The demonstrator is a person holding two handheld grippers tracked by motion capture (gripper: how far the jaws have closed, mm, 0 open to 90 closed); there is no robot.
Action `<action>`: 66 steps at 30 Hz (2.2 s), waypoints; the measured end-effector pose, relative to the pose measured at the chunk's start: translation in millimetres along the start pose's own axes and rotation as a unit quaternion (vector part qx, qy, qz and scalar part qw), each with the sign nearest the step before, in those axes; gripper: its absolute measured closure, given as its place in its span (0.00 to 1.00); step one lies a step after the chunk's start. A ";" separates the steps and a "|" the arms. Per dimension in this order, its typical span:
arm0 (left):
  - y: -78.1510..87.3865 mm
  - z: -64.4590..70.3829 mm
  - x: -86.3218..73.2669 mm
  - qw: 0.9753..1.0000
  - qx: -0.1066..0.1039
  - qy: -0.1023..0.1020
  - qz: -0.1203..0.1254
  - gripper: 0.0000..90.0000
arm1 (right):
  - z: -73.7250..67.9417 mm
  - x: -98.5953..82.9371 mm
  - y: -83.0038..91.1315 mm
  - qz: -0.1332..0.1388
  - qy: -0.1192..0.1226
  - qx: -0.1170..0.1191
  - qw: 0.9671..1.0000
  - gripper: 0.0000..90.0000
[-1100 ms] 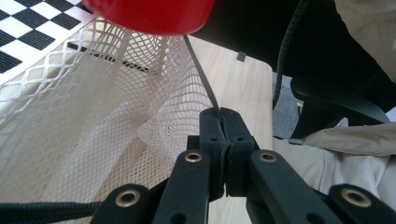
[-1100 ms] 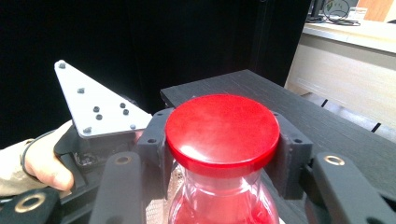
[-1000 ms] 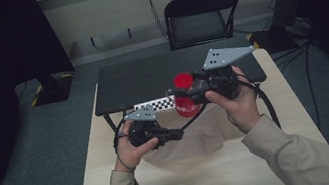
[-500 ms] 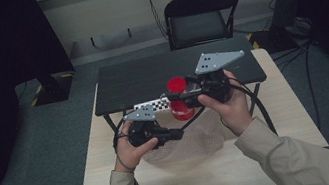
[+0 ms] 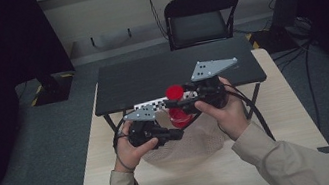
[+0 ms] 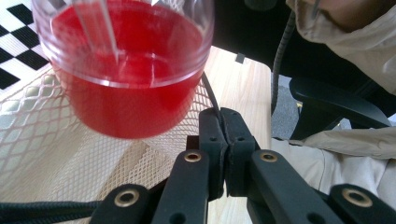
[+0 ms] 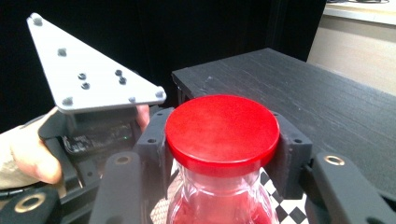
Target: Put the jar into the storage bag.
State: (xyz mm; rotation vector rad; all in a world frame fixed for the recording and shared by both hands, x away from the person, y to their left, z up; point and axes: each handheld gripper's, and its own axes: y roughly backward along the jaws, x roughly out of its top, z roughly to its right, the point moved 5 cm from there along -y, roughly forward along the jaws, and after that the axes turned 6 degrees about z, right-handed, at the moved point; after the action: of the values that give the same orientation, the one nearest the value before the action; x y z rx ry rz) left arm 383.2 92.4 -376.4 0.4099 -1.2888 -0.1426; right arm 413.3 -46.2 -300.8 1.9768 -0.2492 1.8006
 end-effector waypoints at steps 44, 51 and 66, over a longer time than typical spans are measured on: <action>0.5 0.6 -1.8 1.000 0.005 0.004 0.003 0.97 | 5.8 -57.2 -9.4 0.063 -0.017 -0.059 0.996 0.54; 0.3 0.6 -1.7 1.000 0.004 0.004 0.004 0.97 | 4.7 -59.5 -11.3 0.068 -0.002 -0.072 0.995 0.54; -2.9 -2.4 -5.4 1.000 0.006 0.012 -0.003 0.95 | 10.7 -63.7 -2.7 0.074 -0.006 -0.116 0.991 0.04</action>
State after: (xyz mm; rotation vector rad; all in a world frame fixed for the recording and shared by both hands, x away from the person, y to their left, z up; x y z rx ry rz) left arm 384.4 92.1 -382.9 0.4250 -1.2654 -0.1340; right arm 415.8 -59.1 -364.1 1.8475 -0.5952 1.7598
